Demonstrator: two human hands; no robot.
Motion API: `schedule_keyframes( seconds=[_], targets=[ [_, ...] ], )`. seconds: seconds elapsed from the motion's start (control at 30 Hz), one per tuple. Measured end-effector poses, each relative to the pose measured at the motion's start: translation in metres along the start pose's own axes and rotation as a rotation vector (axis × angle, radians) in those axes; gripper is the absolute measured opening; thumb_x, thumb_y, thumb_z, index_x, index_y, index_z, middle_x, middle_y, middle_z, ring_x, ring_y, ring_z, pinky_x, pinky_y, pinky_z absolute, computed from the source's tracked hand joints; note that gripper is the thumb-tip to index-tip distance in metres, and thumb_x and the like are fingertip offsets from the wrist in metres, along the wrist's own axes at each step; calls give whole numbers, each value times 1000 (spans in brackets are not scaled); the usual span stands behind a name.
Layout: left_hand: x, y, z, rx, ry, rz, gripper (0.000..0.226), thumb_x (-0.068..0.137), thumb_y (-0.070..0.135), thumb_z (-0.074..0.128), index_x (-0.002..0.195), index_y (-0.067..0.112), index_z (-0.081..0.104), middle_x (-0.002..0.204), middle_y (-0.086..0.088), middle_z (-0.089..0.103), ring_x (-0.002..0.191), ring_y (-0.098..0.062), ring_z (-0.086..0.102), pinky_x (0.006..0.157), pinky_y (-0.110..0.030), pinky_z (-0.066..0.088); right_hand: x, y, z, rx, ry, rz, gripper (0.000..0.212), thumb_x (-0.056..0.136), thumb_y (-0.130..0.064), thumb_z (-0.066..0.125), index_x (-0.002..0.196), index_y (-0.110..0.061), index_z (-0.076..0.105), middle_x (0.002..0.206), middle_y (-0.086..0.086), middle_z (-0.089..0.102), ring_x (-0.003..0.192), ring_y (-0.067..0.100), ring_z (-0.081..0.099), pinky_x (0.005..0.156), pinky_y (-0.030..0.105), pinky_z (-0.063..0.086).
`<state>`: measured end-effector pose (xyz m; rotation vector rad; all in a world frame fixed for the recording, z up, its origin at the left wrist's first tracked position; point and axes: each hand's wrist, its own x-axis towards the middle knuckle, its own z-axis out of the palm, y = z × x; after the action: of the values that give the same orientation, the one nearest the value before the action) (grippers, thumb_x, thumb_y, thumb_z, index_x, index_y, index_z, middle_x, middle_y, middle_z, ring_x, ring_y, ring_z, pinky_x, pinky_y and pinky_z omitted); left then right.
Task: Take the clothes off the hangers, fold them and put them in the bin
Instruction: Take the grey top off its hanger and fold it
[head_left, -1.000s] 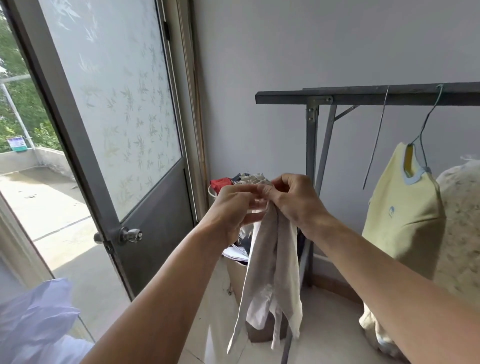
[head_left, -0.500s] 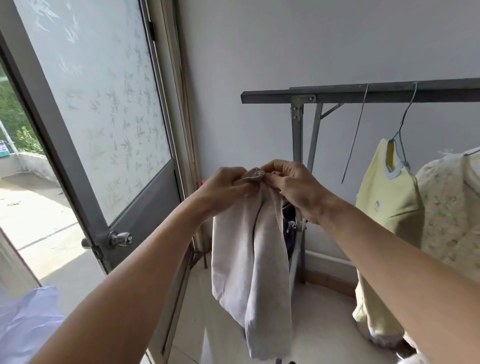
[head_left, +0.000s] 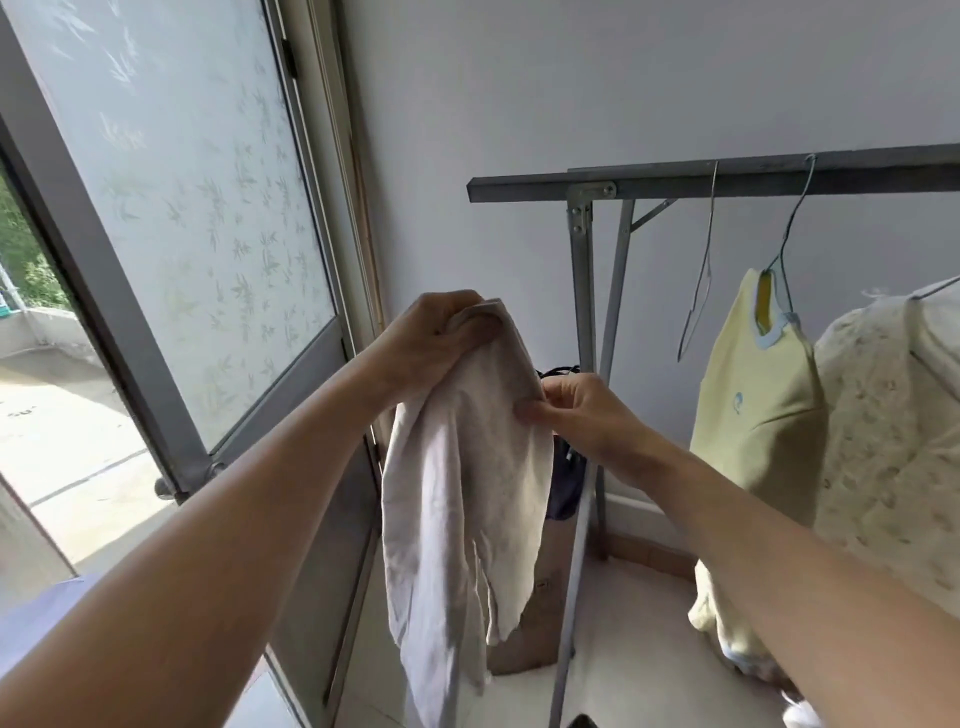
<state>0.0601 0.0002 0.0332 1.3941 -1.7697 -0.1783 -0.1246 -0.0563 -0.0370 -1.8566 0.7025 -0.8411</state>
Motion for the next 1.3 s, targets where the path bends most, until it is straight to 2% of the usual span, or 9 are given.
schedule_keyframes(
  seconds=[0.2, 0.37, 0.5, 0.57, 0.63, 0.83, 1.1, 1.2, 1.3],
  targets=[
    [-13, -12, -16, 521, 136, -174, 44, 99, 59, 33, 95, 24, 60, 83, 6, 65, 84, -22, 61, 79, -41, 52, 9, -5, -2, 160, 216, -2, 29, 101, -22, 51, 85, -1, 61, 81, 9, 51, 78, 22, 44, 68, 37, 33],
    [-15, -18, -16, 302, 299, -34, 43, 100, 49, 40, 79, 14, 52, 64, 3, 53, 66, -19, 52, 66, -42, 48, 17, -28, -7, -50, 244, -125, 33, 102, -22, 49, 70, -16, 54, 63, 0, 47, 57, 7, 44, 56, 22, 38],
    [-12, -9, -29, 139, 86, 13, 45, 92, 44, 58, 82, 0, 65, 63, -3, 51, 61, -13, 46, 57, -32, 40, 27, -27, -22, -223, 251, -194, 41, 99, -37, 52, 62, -20, 48, 56, -9, 41, 55, 8, 38, 60, 31, 34],
    [-11, -4, -37, 28, -35, -88, 30, 83, 36, 76, 67, 11, 72, 58, 7, 50, 56, -6, 46, 52, -22, 36, 29, -25, -25, -268, 252, -210, 45, 96, -46, 51, 62, -18, 45, 54, -13, 38, 55, 8, 36, 61, 34, 32],
    [-9, -3, -42, 1, -126, -174, 37, 76, 32, 82, 47, 21, 62, 48, 13, 49, 46, -3, 46, 45, -18, 33, 30, -24, -24, -275, 246, -225, 47, 95, -51, 48, 64, -15, 44, 56, -12, 37, 56, 9, 36, 62, 35, 32],
    [-10, 6, -45, -216, -237, -254, 37, 86, 33, 68, 51, 21, 69, 54, 7, 63, 48, -6, 59, 44, -16, 45, 28, -26, -18, -94, 160, -199, 35, 101, -25, 51, 68, -16, 52, 63, -2, 39, 60, 12, 34, 56, 27, 27],
    [-9, 26, -40, -359, -330, -285, 44, 81, 45, 57, 46, 20, 63, 48, 9, 54, 40, -2, 49, 41, -15, 40, 27, -19, 9, -31, -22, -96, 18, 99, -15, 53, 83, -19, 62, 72, -14, 62, 64, -2, 54, 58, 14, 41],
    [-10, 25, -39, -392, -300, -320, 44, 84, 45, 57, 51, 19, 67, 51, 6, 57, 42, -5, 53, 42, -17, 44, 27, -20, 17, -101, 161, -146, 10, 99, -20, 53, 103, -17, 62, 95, -3, 65, 83, 7, 61, 66, 12, 46],
    [-12, 21, -41, -431, -271, -345, 47, 95, 41, 52, 61, 18, 72, 60, 2, 65, 52, -8, 61, 50, -19, 51, 20, -34, 17, -41, 379, -161, 28, 103, -30, 42, 87, -14, 58, 72, 1, 60, 55, 13, 56, 54, 22, 42]
  ],
)
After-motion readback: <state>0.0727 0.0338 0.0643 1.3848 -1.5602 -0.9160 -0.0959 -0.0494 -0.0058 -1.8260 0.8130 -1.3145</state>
